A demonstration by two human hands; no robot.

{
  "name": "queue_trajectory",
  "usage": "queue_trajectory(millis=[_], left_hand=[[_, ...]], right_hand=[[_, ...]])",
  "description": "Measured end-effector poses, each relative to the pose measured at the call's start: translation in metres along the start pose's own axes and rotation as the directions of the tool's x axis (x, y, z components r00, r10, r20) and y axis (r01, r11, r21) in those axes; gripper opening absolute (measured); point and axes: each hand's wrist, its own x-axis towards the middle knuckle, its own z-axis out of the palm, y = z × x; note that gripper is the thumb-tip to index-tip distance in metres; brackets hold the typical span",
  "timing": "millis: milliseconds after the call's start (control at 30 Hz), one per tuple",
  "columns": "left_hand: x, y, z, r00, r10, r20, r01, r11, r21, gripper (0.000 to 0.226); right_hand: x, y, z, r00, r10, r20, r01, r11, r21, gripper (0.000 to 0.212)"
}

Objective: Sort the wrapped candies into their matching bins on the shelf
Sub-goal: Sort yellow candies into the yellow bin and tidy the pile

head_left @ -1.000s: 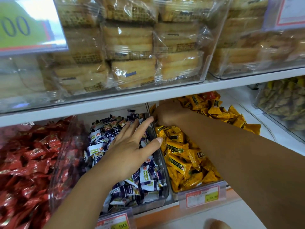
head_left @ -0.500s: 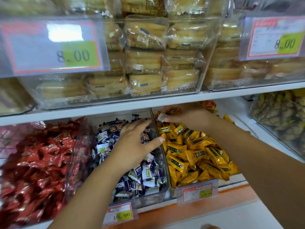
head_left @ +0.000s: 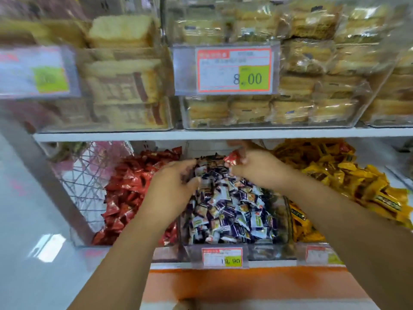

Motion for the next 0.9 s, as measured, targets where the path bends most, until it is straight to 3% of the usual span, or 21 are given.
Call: queue_trajectory(millis=[67, 100, 233, 333, 433, 533, 600, 667, 767, 833, 900], left_hand=[[-0.004, -0.015, -0.015, 0.995, -0.005, -0.102, 0.008, 1.000, 0.024, 0.037], [-0.006, -0.024, -0.023, 0.991, -0.026, -0.132, 0.029, 0.999, 0.021, 0.036], [-0.011, -0.052, -0.046, 0.974, -0.124, -0.189, 0.120, 0.992, -0.030, 0.033], [-0.010, -0.051, -0.047, 0.968, -0.122, -0.221, 0.107, 0.991, -0.080, 0.033], [-0.011, -0.037, -0.037, 0.978, -0.029, -0.208, 0.015, 0.998, -0.068, 0.033], [-0.014, -0.012, -0.021, 0.989, 0.089, -0.122, -0.092, 0.996, -0.018, 0.033], [-0.018, 0.010, -0.004, 0.986, 0.164, -0.022, -0.165, 0.986, -0.004, 0.034], [-0.023, 0.035, 0.019, 0.963, 0.242, 0.121, -0.245, 0.970, 0.004, 0.038], [-0.026, 0.067, 0.057, 0.887, 0.333, 0.318, -0.344, 0.939, -0.025, 0.050], [-0.022, 0.081, 0.081, 0.846, 0.351, 0.401, -0.377, 0.926, -0.013, 0.059], [-0.017, 0.088, 0.099, 0.824, 0.349, 0.447, -0.412, 0.910, 0.049, 0.065]], right_hand=[[0.014, -0.022, 0.018, 1.000, -0.017, -0.016, 0.017, 1.000, 0.008, 0.010], [0.021, -0.036, 0.026, 1.000, -0.003, -0.004, 0.004, 1.000, 0.022, 0.010], [0.051, -0.074, 0.065, 0.999, 0.023, 0.038, -0.032, 0.970, 0.242, 0.039], [0.054, -0.081, 0.072, 1.000, -0.004, -0.014, 0.009, 0.930, 0.367, 0.032], [0.021, -0.061, 0.043, 0.988, 0.001, -0.151, 0.031, 0.978, 0.207, 0.012], [-0.033, -0.017, 0.005, 0.951, -0.039, -0.308, 0.069, 0.994, 0.090, 0.024], [-0.067, 0.022, -0.017, 0.930, -0.035, -0.365, 0.009, 0.997, -0.074, 0.028], [-0.094, 0.058, -0.036, 0.946, 0.059, -0.319, -0.130, 0.970, -0.206, 0.031], [-0.111, 0.086, -0.044, 0.962, 0.265, -0.065, -0.272, 0.914, -0.301, 0.036], [-0.103, 0.097, -0.034, 0.958, 0.286, 0.024, -0.250, 0.873, -0.418, 0.054], [-0.094, 0.107, -0.022, 0.974, 0.226, -0.001, -0.196, 0.842, -0.502, 0.073]])
